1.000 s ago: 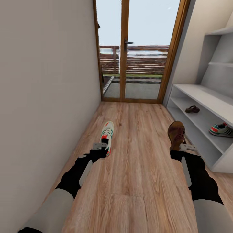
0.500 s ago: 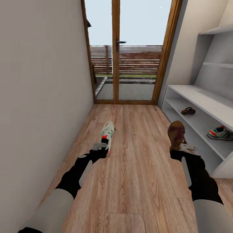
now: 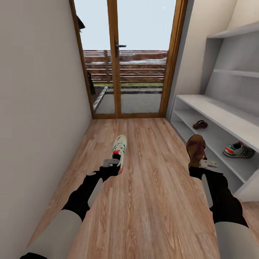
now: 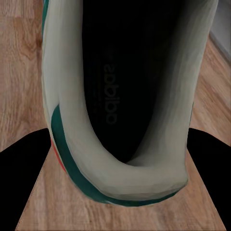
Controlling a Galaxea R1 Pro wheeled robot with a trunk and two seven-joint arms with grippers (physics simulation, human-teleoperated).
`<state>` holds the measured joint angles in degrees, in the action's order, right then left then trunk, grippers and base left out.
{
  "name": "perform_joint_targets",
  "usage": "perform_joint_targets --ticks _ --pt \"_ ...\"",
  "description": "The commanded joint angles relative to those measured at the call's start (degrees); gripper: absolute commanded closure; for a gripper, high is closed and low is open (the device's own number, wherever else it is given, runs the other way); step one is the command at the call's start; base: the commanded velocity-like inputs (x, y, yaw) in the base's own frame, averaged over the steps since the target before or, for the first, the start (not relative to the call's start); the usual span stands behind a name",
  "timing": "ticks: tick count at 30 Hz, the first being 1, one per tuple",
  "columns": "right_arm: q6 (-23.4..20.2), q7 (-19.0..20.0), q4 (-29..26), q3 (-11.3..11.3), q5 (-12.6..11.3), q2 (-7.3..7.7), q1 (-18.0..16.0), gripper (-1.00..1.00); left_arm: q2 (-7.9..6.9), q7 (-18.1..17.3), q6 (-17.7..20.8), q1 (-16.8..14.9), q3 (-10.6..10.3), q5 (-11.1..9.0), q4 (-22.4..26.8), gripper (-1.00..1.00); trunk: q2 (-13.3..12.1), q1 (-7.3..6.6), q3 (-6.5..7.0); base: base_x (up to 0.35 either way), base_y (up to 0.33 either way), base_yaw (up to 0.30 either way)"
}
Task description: Pick up the two gym shoes and the two sandals from the corridor floor and place them onto the hallstand (shoe rack) in the corridor, making sure they are on the rack and not on the floor. Arrange them so the two gym shoes are next to each other and the two sandals are next to each other.
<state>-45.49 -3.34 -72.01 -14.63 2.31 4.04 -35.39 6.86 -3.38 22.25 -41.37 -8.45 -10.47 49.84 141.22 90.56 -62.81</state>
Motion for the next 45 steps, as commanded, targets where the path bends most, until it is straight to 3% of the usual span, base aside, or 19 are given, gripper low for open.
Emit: perform_joint_targets --ticks 1,11,21,45 --pt "-0.30 0.00 -0.06 0.03 0.24 0.01 -0.03 1.00 0.00 -0.01 0.33 -0.02 0.01 -0.42 0.08 1.00 0.02 0.02 -0.05 0.348 0.000 -0.035" --pt "-0.30 0.09 -0.05 -0.02 0.24 0.01 -0.03 1.00 0.00 -0.03 0.31 -0.02 0.01 -0.42 0.08 1.00 0.02 0.02 0.17 0.327 0.092 -0.211" --pt "-0.30 0.09 -0.06 0.04 0.24 0.01 -0.04 1.00 0.00 0.00 0.31 -0.02 0.01 -0.42 0.08 1.00 0.02 0.02 0.43 0.063 0.032 -0.253" --pt "-0.30 0.09 -0.06 0.01 0.24 0.02 -0.03 1.00 0.00 -0.02 0.27 -0.02 0.01 -0.42 0.08 1.00 0.02 0.02 1.05 0.238 0.226 -0.254"
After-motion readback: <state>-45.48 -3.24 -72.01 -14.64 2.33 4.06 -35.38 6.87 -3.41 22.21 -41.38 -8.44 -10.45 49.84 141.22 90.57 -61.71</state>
